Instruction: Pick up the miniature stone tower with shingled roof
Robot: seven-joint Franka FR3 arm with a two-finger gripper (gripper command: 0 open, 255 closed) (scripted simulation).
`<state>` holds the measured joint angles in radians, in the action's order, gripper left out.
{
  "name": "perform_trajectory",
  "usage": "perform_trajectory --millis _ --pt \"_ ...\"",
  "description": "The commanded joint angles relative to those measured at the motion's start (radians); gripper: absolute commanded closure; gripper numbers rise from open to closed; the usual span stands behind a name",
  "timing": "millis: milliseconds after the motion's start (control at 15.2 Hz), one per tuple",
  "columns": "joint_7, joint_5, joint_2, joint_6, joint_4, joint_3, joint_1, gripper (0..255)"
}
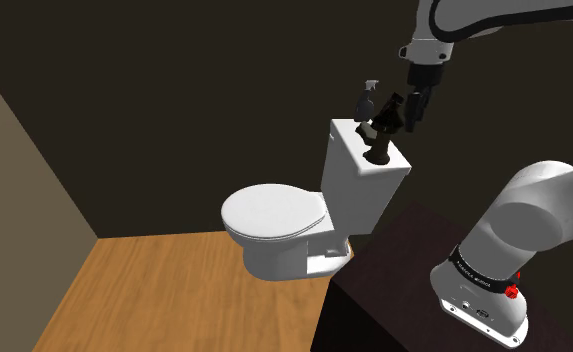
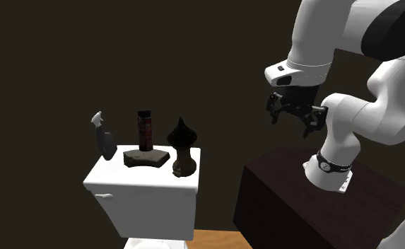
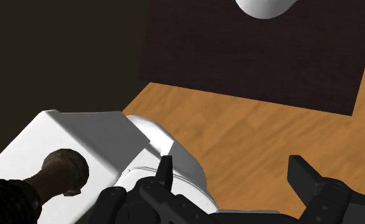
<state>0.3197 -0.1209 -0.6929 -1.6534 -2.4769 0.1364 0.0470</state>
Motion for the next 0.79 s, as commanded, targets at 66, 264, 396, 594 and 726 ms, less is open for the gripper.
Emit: perform_trajectory --millis 66,264,396,594,726 --pt "0.074 -0.026 0.054 -0.098 0.015 0.072 0.019 0" --pt "0.144 -0.034 0.112 -0.189 0.038 0.140 0.029 0" --pt "0.194 -0.030 0.156 -0.247 0.060 0.187 0.031 0" --pt "0.275 -0.006 0.230 -0.329 0.102 0.257 0.028 0" --pt "0.333 0.022 0.285 -0.379 0.137 0.306 0.020 0"
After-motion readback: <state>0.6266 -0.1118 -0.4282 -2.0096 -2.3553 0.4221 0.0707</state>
